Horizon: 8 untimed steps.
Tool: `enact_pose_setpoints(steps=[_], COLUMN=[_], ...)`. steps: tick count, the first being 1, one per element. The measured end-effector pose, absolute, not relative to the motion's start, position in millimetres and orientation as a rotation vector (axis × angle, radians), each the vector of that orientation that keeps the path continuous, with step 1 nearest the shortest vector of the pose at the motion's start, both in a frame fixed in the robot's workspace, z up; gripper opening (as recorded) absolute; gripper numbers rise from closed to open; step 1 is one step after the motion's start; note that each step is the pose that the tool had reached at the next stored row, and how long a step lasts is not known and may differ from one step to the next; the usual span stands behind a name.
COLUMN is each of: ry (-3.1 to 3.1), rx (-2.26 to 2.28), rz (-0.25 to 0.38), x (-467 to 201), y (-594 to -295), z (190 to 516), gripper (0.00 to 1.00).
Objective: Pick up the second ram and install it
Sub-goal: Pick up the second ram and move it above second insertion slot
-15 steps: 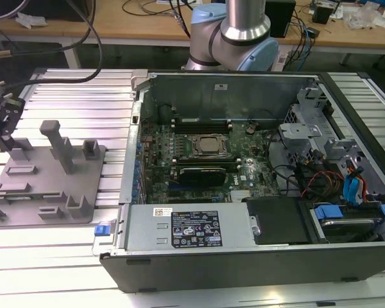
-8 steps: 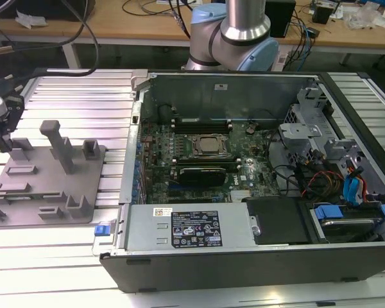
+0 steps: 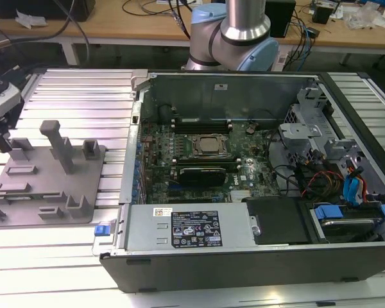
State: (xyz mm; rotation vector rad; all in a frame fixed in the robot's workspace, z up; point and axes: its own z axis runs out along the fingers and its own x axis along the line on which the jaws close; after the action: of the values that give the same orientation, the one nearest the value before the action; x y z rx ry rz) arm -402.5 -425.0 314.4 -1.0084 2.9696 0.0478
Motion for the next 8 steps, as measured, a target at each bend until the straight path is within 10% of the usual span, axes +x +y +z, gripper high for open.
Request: enact_pose_setpoints(steps=[8], ry=[2.854], rx=[-1.311], rz=[0.049], x=[-402.5], y=[-425.0], z=[313.4], gripper=[0.08])
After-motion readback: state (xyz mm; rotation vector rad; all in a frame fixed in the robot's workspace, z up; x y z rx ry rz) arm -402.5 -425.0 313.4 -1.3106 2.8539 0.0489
